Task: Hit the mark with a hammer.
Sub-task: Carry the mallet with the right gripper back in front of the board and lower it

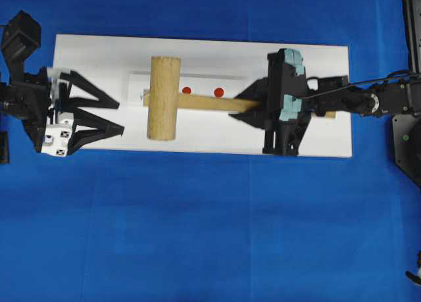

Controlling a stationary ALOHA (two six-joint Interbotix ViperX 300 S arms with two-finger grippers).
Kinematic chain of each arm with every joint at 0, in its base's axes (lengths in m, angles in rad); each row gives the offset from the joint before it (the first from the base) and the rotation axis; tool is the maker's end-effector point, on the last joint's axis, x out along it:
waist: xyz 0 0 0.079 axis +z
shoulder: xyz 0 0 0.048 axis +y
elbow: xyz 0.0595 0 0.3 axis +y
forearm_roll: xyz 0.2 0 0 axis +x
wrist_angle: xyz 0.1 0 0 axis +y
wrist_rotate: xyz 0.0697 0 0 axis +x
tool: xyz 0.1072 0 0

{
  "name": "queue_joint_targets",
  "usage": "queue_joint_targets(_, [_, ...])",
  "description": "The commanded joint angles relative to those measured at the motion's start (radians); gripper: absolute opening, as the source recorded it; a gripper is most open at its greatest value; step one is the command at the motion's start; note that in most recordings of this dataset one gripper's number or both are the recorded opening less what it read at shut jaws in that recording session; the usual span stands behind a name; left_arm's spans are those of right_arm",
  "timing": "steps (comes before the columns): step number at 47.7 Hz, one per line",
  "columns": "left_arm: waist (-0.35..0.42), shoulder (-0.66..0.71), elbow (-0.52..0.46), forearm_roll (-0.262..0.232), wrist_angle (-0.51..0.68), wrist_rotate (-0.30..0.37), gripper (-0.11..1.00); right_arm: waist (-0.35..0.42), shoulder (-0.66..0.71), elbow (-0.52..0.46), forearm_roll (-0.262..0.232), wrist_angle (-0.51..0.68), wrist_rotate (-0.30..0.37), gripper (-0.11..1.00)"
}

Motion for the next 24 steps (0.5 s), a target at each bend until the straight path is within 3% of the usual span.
queue_joint_targets(1, [0.025, -0.002, -0.015, 0.003, -0.005, 0.135, 0.85, 0.041, 0.002, -0.040, 0.014, 0.005, 0.021, 0.07])
queue_joint_targets(10, [0.054, -0.006, -0.006, 0.000, -0.006, 0.476, 0.85, 0.144, 0.052, -0.075, 0.043, -0.012, 0.064, 0.07])
queue_joint_targets(13, [0.058, -0.008, -0.006, -0.002, -0.009, 0.554, 0.85, 0.176, 0.069, -0.083, 0.057, -0.038, 0.077, 0.07])
queue_joint_targets(18, [0.063, -0.008, -0.005, -0.002, -0.017, 0.626, 0.85, 0.229, 0.094, -0.092, 0.080, -0.089, 0.095, 0.07])
queue_joint_targets(24, [0.064, -0.008, -0.002, 0.000, -0.032, 0.649, 0.84, 0.288, 0.120, -0.104, 0.121, -0.124, 0.097, 0.07])
